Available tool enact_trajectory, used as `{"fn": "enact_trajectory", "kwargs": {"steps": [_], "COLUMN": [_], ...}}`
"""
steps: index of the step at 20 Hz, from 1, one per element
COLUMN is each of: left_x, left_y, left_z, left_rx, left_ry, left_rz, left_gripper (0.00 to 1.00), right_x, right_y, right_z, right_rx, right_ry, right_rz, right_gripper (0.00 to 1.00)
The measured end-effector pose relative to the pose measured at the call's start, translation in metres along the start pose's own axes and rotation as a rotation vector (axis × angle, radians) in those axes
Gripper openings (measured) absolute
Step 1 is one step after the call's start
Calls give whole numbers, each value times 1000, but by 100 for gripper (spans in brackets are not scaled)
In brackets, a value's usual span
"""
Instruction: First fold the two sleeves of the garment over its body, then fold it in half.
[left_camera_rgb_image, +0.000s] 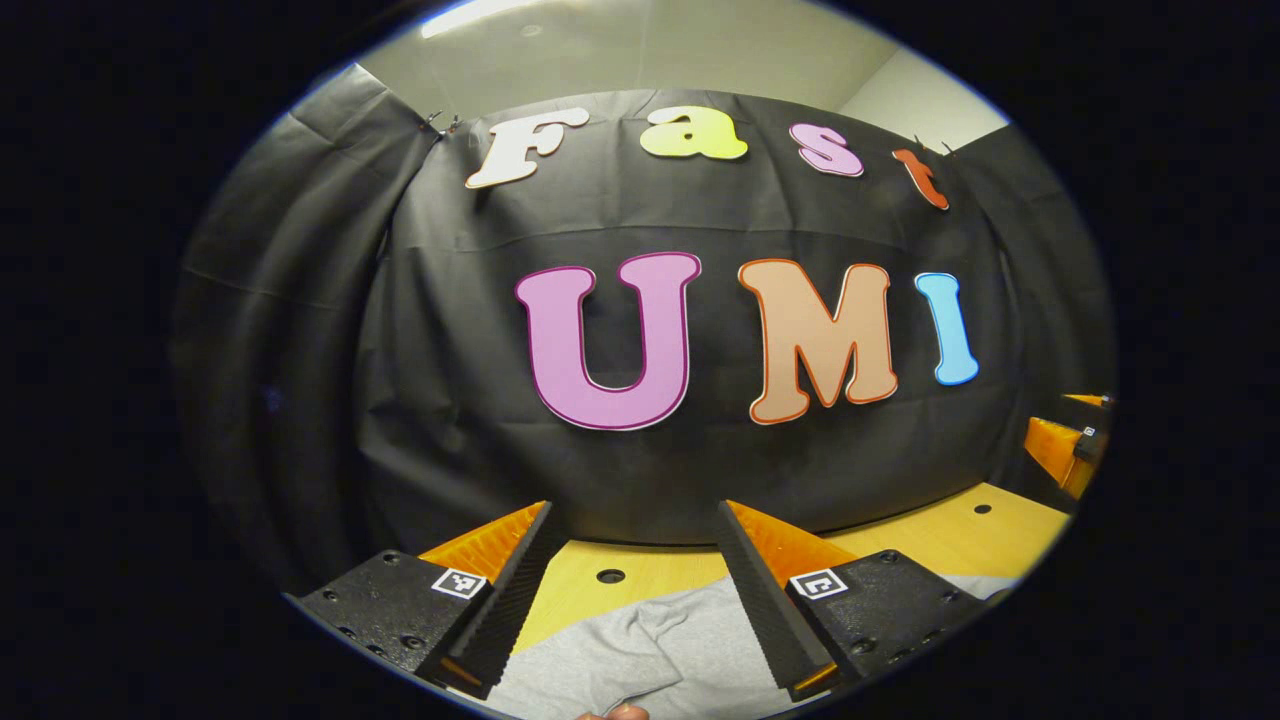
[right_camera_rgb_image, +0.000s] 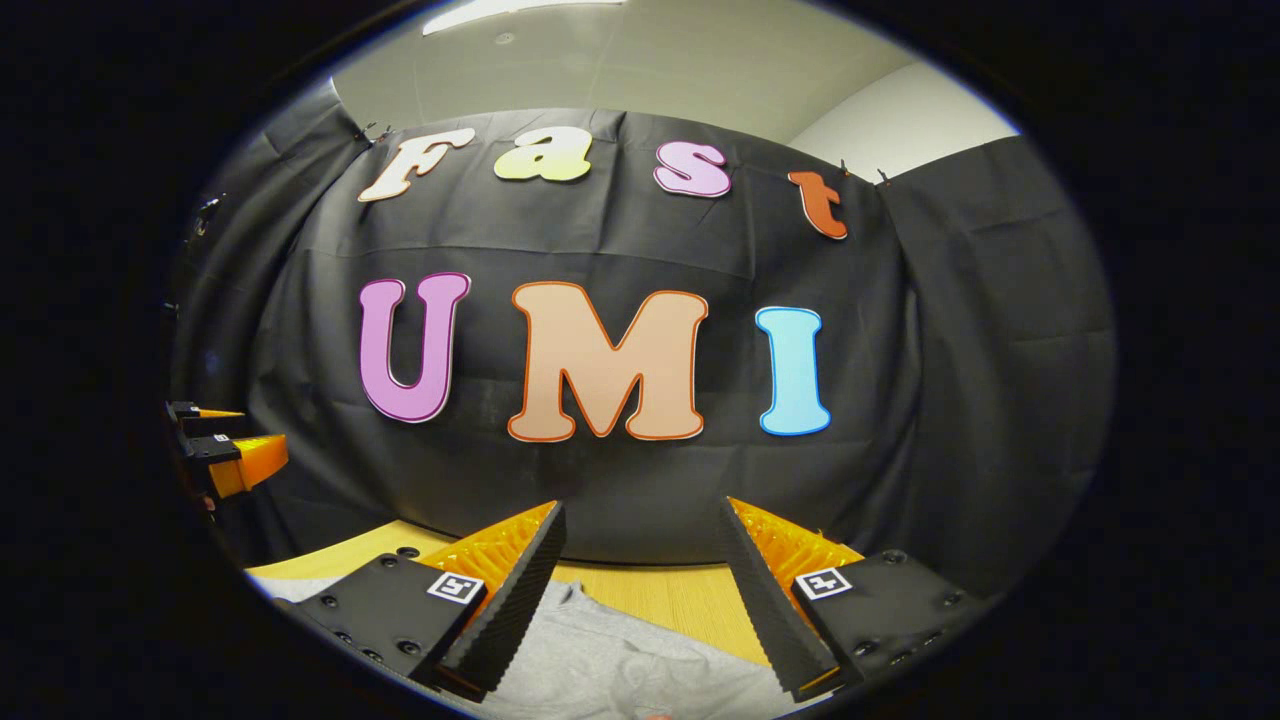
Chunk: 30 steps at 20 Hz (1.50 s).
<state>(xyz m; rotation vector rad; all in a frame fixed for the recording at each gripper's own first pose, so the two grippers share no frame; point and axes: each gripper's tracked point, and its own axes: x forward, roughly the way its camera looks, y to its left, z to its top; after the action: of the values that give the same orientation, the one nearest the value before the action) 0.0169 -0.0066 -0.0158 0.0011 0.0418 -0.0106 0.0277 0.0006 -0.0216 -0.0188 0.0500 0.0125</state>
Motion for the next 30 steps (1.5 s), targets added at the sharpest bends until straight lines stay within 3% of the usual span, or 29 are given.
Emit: {"fn": "enact_trajectory", "kwargs": {"steps": [5,16,30], "left_x": [2,10,14], "left_y": [-2,-8,-37], "left_z": [5,5,2], "left_rx": [11,28,19], "left_ry": [-15,-20,-3], "left_rz": [-12,-31,-100], "left_gripper": [94,93,94], "right_x": [3,-16,-107], "right_y": [-25,-148,-249], "right_z": [-5,-51,-179], "right_rx": [-28,-107,-109], "right_ry": [11,127,477], "right_rz": [-25,-244,-373], "right_gripper": [97,97,99]}}
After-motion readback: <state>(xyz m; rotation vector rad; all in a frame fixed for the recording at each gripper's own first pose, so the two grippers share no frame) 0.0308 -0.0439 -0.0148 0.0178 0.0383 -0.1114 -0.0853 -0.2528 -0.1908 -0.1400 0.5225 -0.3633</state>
